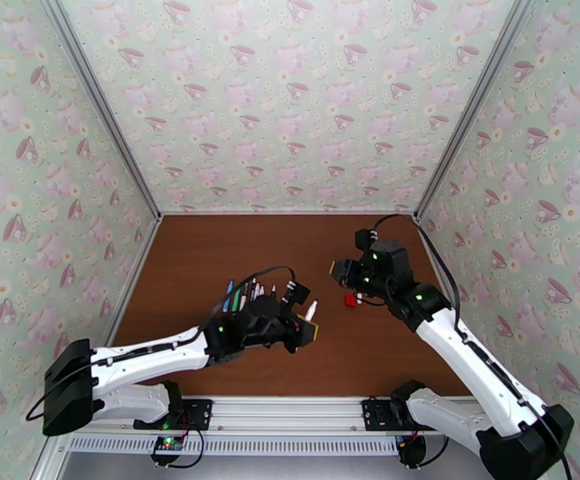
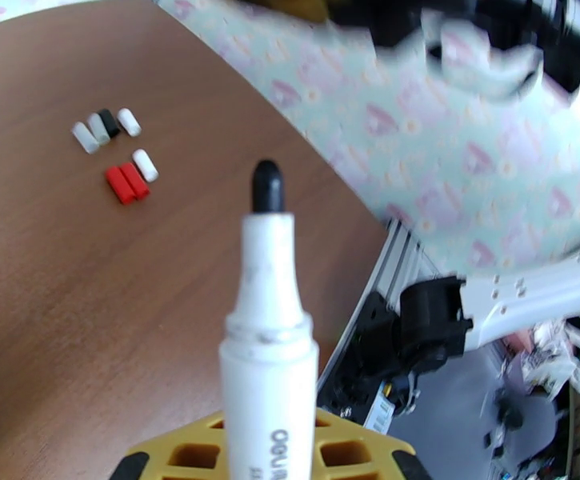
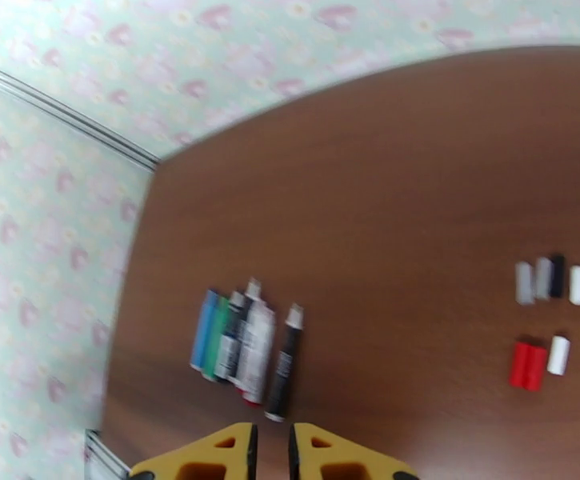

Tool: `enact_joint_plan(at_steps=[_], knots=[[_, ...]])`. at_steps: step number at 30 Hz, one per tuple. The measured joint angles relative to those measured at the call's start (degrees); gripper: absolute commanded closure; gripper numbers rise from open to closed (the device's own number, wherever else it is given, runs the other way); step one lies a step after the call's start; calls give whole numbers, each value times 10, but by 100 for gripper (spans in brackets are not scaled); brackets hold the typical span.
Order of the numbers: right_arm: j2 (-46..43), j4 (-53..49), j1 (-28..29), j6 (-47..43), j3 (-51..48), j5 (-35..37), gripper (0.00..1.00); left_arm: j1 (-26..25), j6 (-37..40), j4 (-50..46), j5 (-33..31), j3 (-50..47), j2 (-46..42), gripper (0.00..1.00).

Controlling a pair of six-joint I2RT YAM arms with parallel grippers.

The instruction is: Open the pen caps

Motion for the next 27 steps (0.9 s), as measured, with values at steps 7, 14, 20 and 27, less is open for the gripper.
enact_joint_plan(at_steps=[7,14,20,27], knots=[[-11,-20,-91,-28,-88,5,91,34,-26,32,16,-28,-32,88],[50,19,-171,-30,-132,19,91,37,-35,42,29,-29,-26,88],[146,80,-208,-49,-137,17,90,37,-40,44,40,-29,2,88],[245,97,-220,-91,-122,18,88,37,-44,44,44,-29,14,88]])
